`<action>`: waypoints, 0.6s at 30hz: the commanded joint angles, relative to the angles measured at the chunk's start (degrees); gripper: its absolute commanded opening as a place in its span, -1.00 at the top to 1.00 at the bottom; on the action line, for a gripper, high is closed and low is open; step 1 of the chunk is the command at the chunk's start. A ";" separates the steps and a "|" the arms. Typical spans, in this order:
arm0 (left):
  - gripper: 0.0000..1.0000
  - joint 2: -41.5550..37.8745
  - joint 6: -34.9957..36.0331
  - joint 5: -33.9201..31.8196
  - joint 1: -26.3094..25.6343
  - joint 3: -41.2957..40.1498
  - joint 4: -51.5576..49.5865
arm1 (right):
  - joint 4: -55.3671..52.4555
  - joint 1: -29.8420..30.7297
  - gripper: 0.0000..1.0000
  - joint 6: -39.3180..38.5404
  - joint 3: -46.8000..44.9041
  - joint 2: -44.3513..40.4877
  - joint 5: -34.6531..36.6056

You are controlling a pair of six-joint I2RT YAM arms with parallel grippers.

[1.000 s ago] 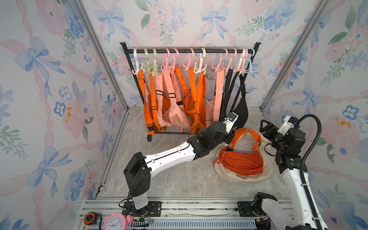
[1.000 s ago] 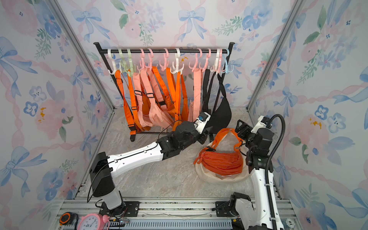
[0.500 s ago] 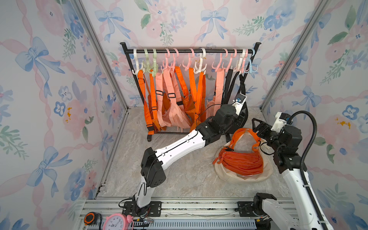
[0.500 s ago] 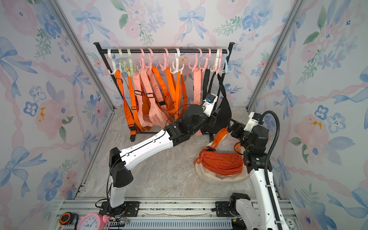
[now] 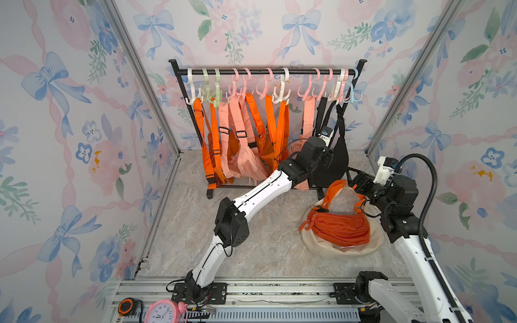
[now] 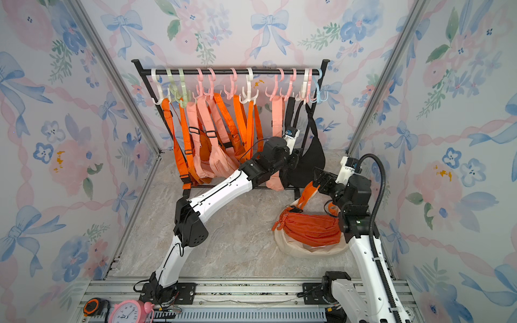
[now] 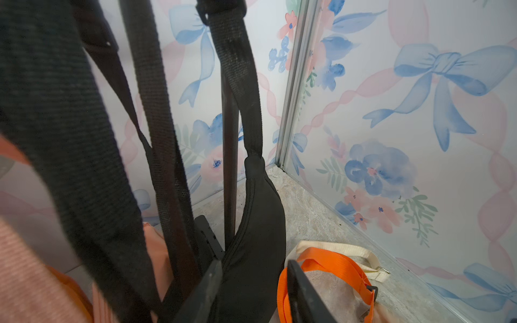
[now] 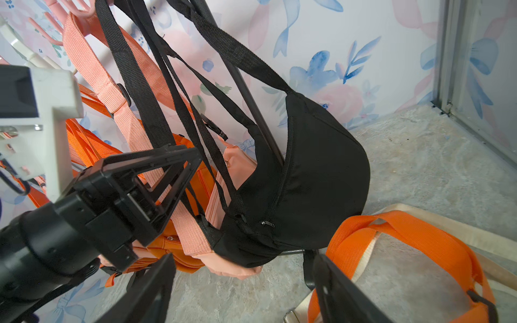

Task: Take the bag off the hook
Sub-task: Pick up the bag from the hook.

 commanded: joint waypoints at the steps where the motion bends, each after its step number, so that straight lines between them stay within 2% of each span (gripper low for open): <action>1: 0.19 -2.52 0.14 0.85 -0.28 -3.05 -0.40 | 1.63 0.61 -0.58 -0.64 -0.57 0.21 -0.72; 6: 0.19 -4.35 1.78 -1.10 0.25 -6.15 -0.46 | 2.82 0.81 -0.58 0.56 -0.57 1.04 -1.59; 18: 0.18 -3.98 1.42 -3.67 2.82 -6.21 -0.41 | 2.48 1.70 -0.58 0.33 0.60 2.30 -1.36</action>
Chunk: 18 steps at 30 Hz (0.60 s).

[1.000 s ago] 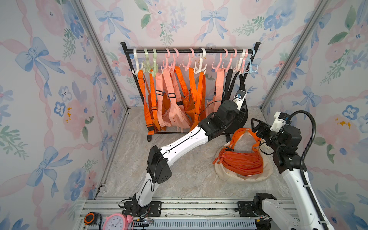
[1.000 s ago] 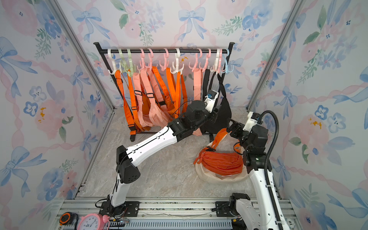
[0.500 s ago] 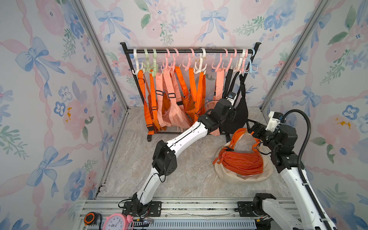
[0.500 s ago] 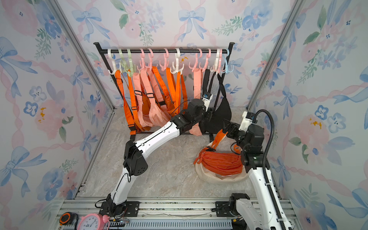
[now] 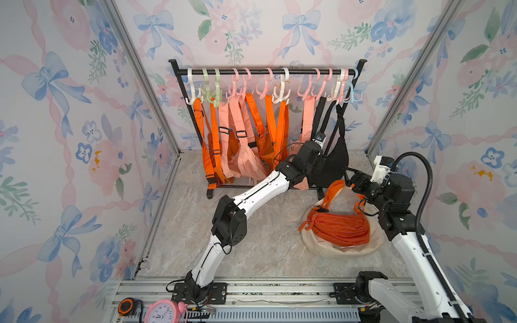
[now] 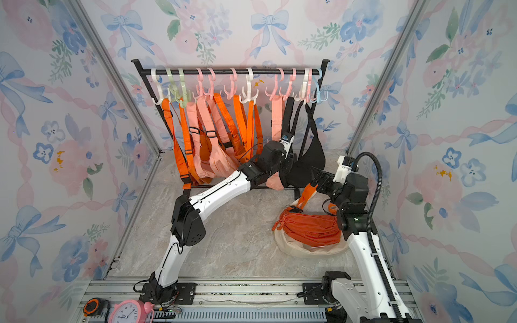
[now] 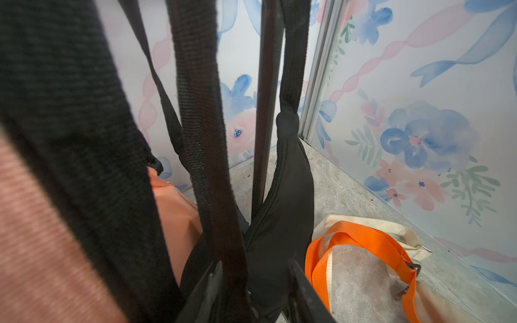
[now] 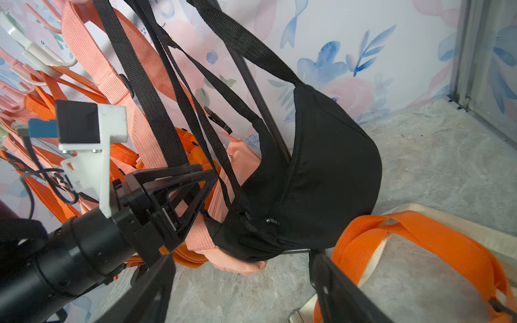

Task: Take the bag off the hook
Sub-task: Pick up the bag from the hook.

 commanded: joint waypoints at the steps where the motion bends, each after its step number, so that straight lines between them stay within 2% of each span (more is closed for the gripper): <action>1: 0.18 -2.51 0.27 -0.54 0.99 0.24 0.16 | 0.87 0.82 -0.58 0.18 0.85 0.50 -0.45; 10: 0.16 2.58 0.14 9.76 2.63 7.03 0.12 | 1.54 2.27 -0.59 0.26 1.50 1.70 0.51; 18: 0.15 8.29 -1.46 14.09 3.94 13.43 0.06 | 1.37 4.05 -0.59 -0.63 2.19 2.93 1.65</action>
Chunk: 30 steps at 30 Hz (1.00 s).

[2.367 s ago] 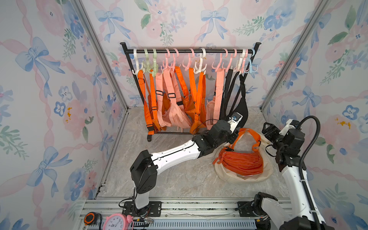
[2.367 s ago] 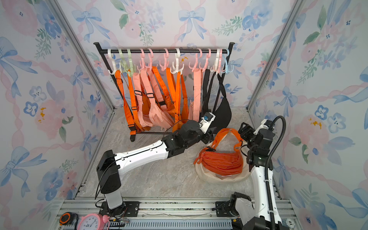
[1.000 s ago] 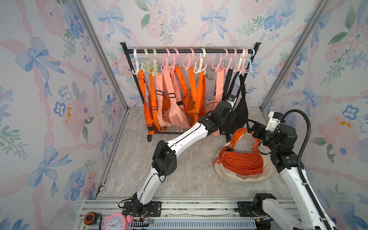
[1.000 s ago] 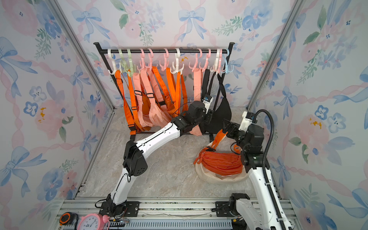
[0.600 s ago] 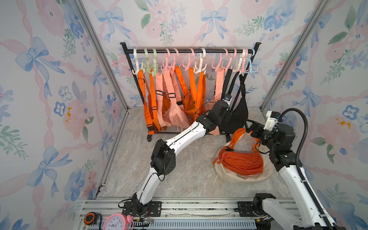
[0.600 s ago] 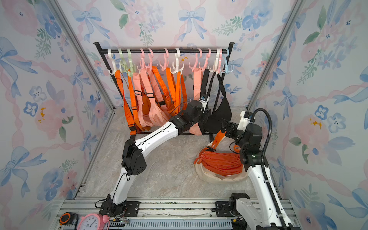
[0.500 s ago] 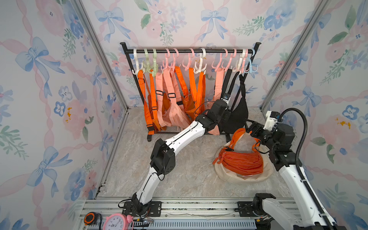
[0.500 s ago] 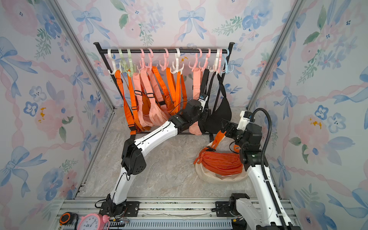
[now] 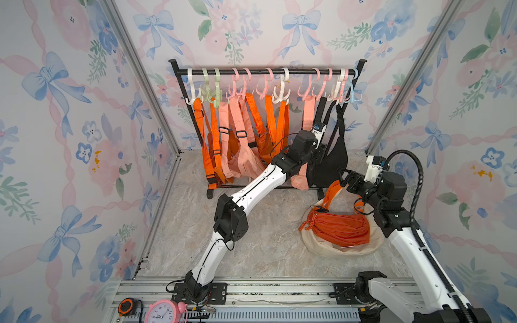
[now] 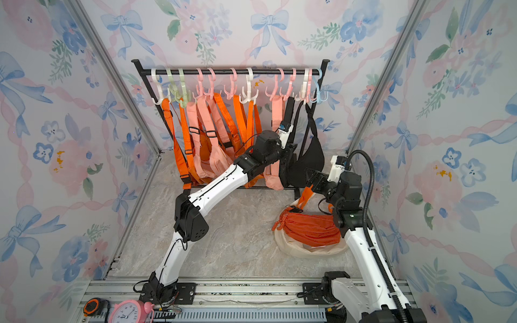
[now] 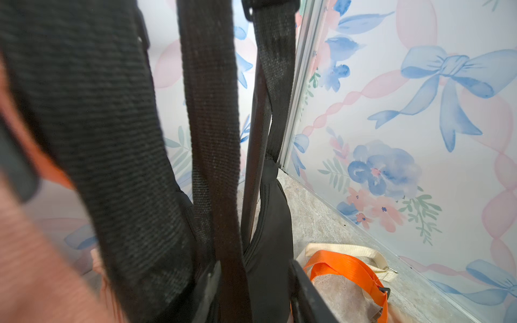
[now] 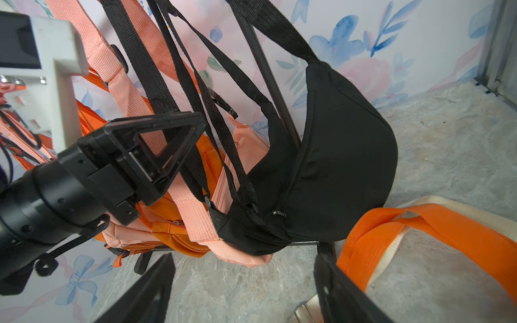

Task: Take the bag off the hook
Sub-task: Pick up the bag from the hook.

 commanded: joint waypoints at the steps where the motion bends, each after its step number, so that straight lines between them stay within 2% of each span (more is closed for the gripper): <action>1: 0.15 3.58 -1.33 3.18 0.97 3.00 -0.14 | 0.91 0.89 -0.59 -0.72 2.14 0.26 1.11; 9: 0.19 7.77 -2.76 5.43 1.68 8.16 -0.07 | -0.14 1.08 -0.60 -1.43 3.07 0.96 1.67; 18: 1.00 7.82 -2.26 8.31 1.90 9.47 -0.07 | -0.23 1.08 -0.61 -2.62 4.90 3.21 3.06; 30: 1.00 2.58 -1.78 13.01 2.30 7.82 0.11 | -1.22 -3.18 -0.67 -6.61 12.91 10.05 2.82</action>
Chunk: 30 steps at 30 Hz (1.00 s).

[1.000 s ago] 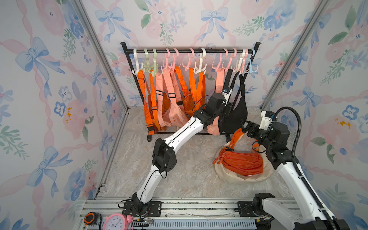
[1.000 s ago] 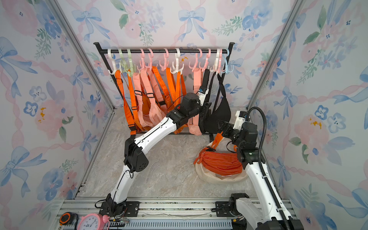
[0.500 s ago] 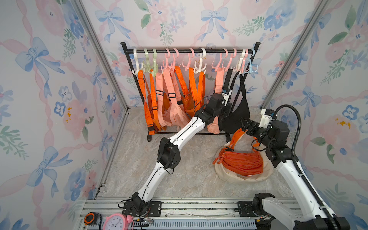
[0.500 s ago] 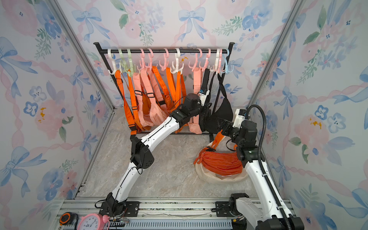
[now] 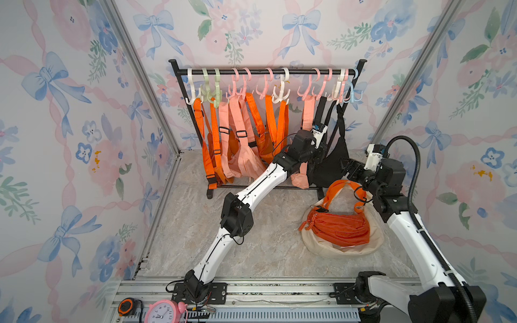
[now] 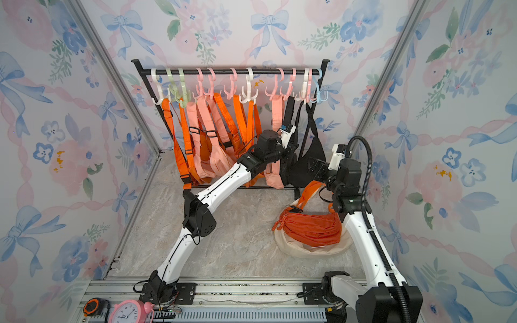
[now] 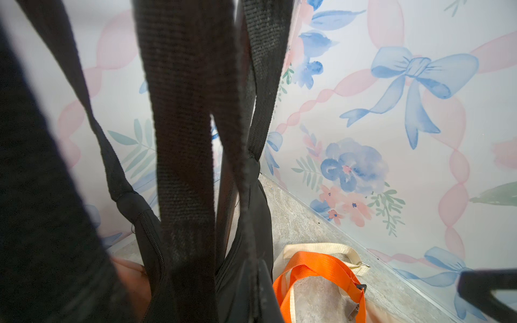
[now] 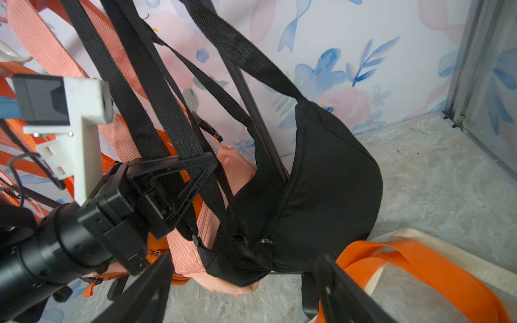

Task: Take the bag off the hook
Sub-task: Pick up the bag from the hook.

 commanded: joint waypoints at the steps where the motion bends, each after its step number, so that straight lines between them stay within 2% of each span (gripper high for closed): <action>1: 1.00 -5.05 1.00 2.72 0.48 -0.97 0.38 | -0.36 -1.09 -0.69 -3.29 3.75 1.32 -0.22; 4: 1.00 -7.08 2.01 3.11 0.53 -2.80 0.42 | 1.07 -2.25 -0.76 -5.01 6.08 3.77 -1.78; 6: 1.00 -7.96 3.03 3.44 0.48 -3.76 0.44 | 4.72 -3.79 -0.79 -4.69 7.12 5.84 -5.75; 15: 1.00 -10.28 4.24 3.33 1.10 -7.22 0.35 | 7.77 -6.88 -0.74 -8.99 20.16 18.53 -16.31; 24: 1.00 -7.86 3.29 3.64 1.70 -4.98 0.44 | 5.95 -7.61 -0.39 -12.11 31.57 29.32 -22.51; 28: 1.00 -5.56 2.54 3.76 1.89 -2.56 0.44 | 6.02 -7.98 -0.04 -12.23 35.37 34.01 -24.88; 30: 1.00 -4.49 2.16 3.99 1.96 -1.37 0.45 | 6.03 -8.15 0.03 -12.45 36.54 35.43 -25.48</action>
